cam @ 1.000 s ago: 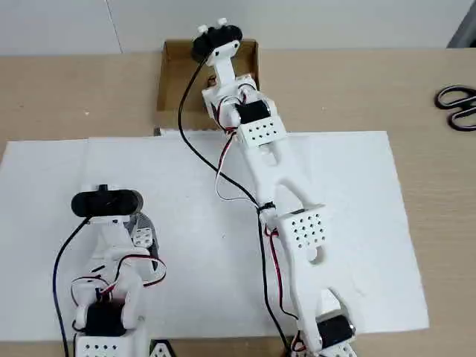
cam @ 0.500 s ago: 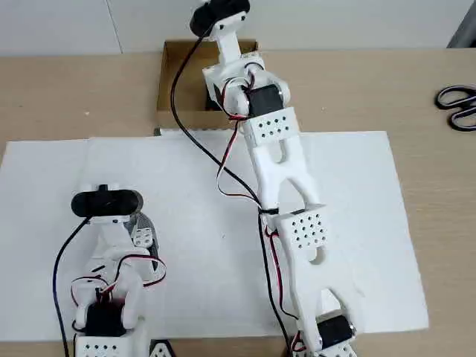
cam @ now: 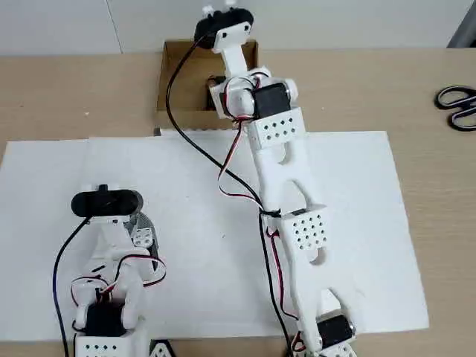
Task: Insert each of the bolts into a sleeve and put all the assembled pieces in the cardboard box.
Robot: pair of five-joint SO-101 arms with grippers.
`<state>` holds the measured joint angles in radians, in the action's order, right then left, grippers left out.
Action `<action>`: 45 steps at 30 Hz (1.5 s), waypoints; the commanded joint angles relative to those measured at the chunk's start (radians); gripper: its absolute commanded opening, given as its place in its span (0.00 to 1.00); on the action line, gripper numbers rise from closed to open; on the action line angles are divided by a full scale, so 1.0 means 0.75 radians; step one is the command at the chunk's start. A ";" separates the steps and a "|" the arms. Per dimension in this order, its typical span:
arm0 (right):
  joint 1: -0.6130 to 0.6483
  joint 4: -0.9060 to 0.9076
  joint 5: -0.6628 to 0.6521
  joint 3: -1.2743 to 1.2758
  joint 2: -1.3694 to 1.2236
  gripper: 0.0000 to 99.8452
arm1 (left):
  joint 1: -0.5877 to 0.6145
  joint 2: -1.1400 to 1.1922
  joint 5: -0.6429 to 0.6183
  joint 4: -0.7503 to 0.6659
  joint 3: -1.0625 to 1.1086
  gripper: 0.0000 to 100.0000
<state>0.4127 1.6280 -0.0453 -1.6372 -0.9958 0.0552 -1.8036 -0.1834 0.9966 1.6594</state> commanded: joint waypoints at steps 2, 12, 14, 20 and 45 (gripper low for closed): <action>0.009 0.132 -0.008 -0.053 0.214 0.02 | -0.002 -0.012 0.000 -0.027 -0.009 0.01; -0.032 0.159 0.037 0.119 0.494 0.00 | -0.002 -0.012 0.000 -0.027 -0.009 0.01; -0.054 0.159 0.041 0.291 0.611 0.00 | -0.002 -0.012 0.000 -0.027 -0.009 0.01; -0.128 0.148 0.108 0.874 1.042 0.00 | -0.002 -0.012 0.000 -0.027 -0.009 0.01; -0.375 -0.036 0.278 2.705 2.298 0.00 | 0.000 -0.012 -0.002 -0.027 -0.009 0.01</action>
<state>0.1412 1.6678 0.1573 0.2317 0.5969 0.0552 -1.8036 -0.1834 0.9966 1.6594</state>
